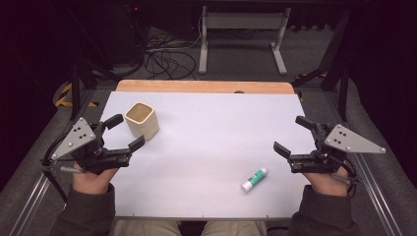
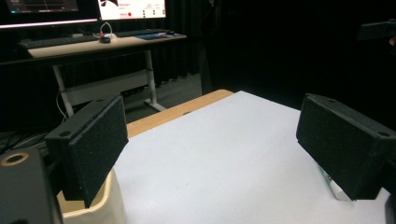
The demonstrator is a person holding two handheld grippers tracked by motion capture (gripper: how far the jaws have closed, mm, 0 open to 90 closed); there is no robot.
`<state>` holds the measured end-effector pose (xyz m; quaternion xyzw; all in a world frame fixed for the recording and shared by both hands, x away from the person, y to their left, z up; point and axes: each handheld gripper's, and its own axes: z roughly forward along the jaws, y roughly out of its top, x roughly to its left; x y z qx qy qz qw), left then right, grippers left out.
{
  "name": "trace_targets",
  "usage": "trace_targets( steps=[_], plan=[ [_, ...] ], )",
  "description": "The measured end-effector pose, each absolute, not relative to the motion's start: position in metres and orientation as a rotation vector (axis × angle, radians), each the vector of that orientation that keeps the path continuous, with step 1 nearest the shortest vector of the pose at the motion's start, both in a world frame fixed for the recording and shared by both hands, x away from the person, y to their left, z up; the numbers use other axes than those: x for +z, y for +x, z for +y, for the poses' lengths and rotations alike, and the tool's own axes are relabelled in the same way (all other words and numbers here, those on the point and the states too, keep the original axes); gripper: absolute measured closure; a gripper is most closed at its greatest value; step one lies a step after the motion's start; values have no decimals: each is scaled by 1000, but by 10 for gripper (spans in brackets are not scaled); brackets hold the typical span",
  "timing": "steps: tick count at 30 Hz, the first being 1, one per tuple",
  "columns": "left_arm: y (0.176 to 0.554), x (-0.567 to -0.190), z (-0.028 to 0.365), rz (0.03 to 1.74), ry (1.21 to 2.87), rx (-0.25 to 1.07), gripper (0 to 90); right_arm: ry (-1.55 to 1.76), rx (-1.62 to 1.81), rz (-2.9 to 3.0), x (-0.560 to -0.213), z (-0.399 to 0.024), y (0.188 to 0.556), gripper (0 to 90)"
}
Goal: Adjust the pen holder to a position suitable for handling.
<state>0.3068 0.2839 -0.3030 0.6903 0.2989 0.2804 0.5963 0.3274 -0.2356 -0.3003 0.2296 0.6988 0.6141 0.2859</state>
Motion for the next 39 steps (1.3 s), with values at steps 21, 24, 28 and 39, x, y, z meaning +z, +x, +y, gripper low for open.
trace_targets(
  steps=[21, 24, 28, 39],
  plan=[
    [299, -315, 236, 631, 1650, 642, 117, 647, 1639, 1820, -296, -239, 323, 37],
    [299, -318, 229, 624, 1663, 642, 117, 645, 1641, 1815, -295, -240, 322, 38],
    [300, -323, 220, 625, 1670, 627, 121, 643, 1643, 1809, -294, -241, 321, 39],
    [308, -339, 199, 620, 1720, 582, 128, 652, 1644, 1796, -294, -247, 320, 40]
  ],
)
